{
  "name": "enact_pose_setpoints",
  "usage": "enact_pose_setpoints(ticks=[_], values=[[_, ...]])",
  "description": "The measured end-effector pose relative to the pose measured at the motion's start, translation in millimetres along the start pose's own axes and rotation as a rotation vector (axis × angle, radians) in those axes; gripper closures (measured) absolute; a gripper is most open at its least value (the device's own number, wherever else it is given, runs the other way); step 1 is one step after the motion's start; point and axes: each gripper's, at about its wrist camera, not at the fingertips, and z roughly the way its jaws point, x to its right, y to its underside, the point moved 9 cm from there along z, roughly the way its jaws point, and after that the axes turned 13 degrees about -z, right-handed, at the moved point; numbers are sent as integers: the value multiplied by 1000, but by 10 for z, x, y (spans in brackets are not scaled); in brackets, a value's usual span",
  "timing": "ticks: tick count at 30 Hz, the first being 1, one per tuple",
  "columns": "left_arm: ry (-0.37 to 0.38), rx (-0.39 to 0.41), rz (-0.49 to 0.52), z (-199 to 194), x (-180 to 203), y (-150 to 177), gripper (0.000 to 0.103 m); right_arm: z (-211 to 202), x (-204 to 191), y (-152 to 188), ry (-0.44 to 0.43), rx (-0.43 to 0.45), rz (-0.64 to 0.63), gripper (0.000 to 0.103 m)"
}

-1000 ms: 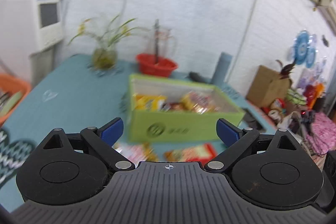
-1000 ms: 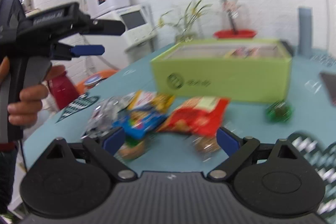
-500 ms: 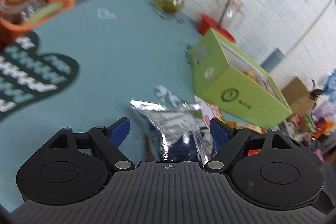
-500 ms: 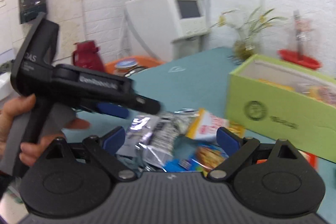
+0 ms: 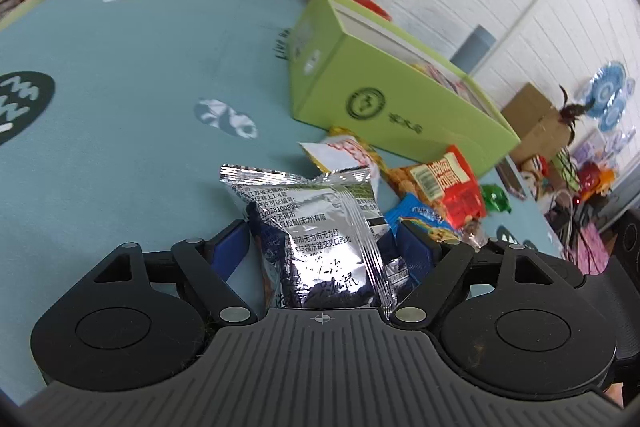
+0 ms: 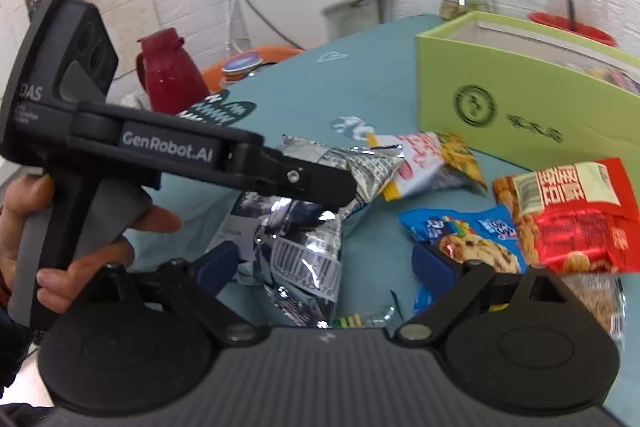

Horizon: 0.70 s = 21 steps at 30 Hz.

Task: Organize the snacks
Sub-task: 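Move the left gripper to the silver foil bag and grasp it, then carry the silver foil bag into the box and release it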

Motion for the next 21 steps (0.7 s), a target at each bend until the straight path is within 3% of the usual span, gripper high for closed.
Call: enact_pose_setpoints(ticks=[4,9,11,12,13,21], values=[[5,-13,-10,-9,53,19,35,-59,-140,-56,-30,42,8,10],[-11,-18,2,-77,-3,60,28,191,-221,-73,-23,-8,-28,9],[-1,-16,19,-106,-1,103,34,217,-285,-99,-25,0,-67,16],[7,-28,24,-110,8,120,52,223,-311,-117,-27,-4,-76,23],[27,-36,0,-138,9,117,57,211,-328,-137,-20,-5,-84,25],[88,0,6,-419,298,-100,61,-120,-356,-381,48,75,-138,27]])
